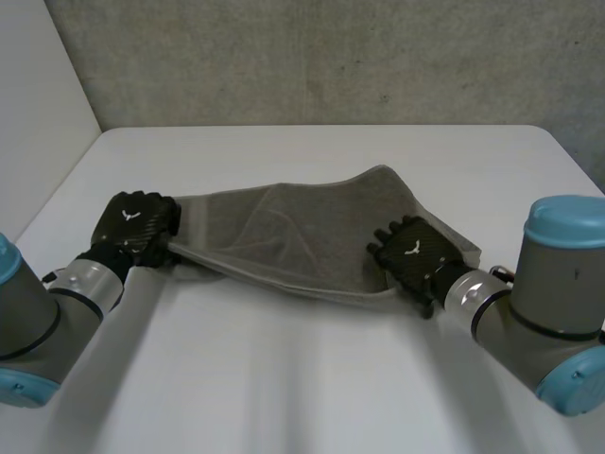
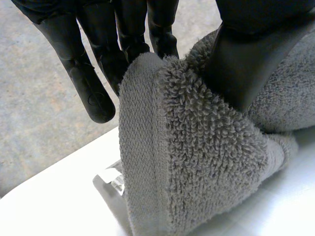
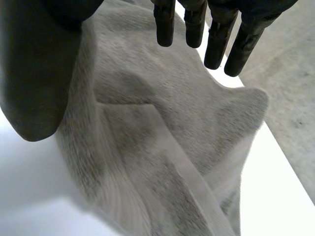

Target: Fold the towel.

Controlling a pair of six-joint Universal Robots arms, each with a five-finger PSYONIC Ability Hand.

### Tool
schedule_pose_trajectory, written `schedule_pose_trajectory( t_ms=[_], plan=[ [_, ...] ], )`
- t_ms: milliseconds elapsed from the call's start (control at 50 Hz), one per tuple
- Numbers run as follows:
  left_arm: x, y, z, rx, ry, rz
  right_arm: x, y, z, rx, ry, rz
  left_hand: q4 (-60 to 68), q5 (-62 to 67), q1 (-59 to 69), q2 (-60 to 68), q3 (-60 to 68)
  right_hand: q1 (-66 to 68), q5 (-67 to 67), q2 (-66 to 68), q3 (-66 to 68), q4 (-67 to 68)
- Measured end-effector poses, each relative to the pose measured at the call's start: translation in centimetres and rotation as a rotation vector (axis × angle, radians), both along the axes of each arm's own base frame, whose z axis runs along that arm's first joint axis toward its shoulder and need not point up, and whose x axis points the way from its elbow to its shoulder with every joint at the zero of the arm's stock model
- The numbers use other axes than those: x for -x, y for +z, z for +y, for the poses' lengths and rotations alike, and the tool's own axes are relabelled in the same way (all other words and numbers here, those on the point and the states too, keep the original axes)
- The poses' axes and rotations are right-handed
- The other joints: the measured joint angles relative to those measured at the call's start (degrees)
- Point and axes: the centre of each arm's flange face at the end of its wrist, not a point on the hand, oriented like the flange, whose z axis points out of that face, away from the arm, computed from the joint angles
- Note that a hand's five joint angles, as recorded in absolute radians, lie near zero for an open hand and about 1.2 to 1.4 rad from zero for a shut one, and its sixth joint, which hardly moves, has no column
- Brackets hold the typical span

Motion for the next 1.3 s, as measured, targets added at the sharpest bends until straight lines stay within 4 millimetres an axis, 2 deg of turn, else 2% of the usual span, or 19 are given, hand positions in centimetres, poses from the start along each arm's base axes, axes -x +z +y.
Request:
schedule_pose_trajectory(
  t_ms=[180, 440, 740, 960, 1020, 1080, 1120, 1300],
  plan=[
    [-0.6, 0.0, -0.3, 0.000, 0.020, 0.002, 0.8, 1.2, -1.6, 0.021, 0.010, -0.029, 0.0, 0.0, 0.0, 0.0, 0.0, 0.0, 0.0, 0.0, 0.0, 0.0],
    [-0.5, 0.0, -0.1, -0.005, 0.016, 0.001, -0.4, 2.2, -2.1, 0.078, 0.226, 0.106, 0.0, 0.0, 0.0, 0.0, 0.0, 0.0, 0.0, 0.0, 0.0, 0.0],
    [-0.3, -0.1, 0.1, -0.008, 0.008, -0.001, -2.2, -0.1, -3.0, -0.058, 0.280, 0.191, 0.0, 0.0, 0.0, 0.0, 0.0, 0.0, 0.0, 0.0, 0.0, 0.0],
    [-0.1, -0.3, 0.4, -0.014, -0.001, -0.004, -2.1, -2.2, -2.2, -0.096, 0.308, 0.299, 0.0, 0.0, 0.0, 0.0, 0.0, 1.5, 0.7, 0.6, 0.5, 0.2],
    [-0.1, -0.3, 0.4, -0.014, -0.001, -0.005, -2.0, -2.3, -1.9, -0.117, 0.314, 0.314, 0.0, 0.0, 0.0, 0.0, 0.0, 4.6, 3.8, 3.3, 3.0, 2.1],
    [-0.1, -0.3, 0.4, -0.013, -0.001, -0.005, -1.8, -2.2, -1.7, -0.136, 0.315, 0.321, 0.0, 0.0, 0.0, 0.0, 0.0, 13.2, 13.3, 13.1, 12.6, 11.7],
    [-0.1, -0.3, 0.4, -0.013, -0.001, -0.005, -1.6, -2.0, -1.6, -0.145, 0.312, 0.323, 0.0, 0.0, 0.0, 0.0, 0.0, 14.4, 16.5, 15.1, 15.9, 14.9],
    [-0.1, -0.3, 0.4, -0.012, 0.000, -0.005, -1.1, -1.2, -1.7, -0.147, 0.298, 0.311, 0.0, 0.0, 0.0, 0.0, 0.0, 17.0, 18.1, 17.7, 17.5, 16.5]
  ],
)
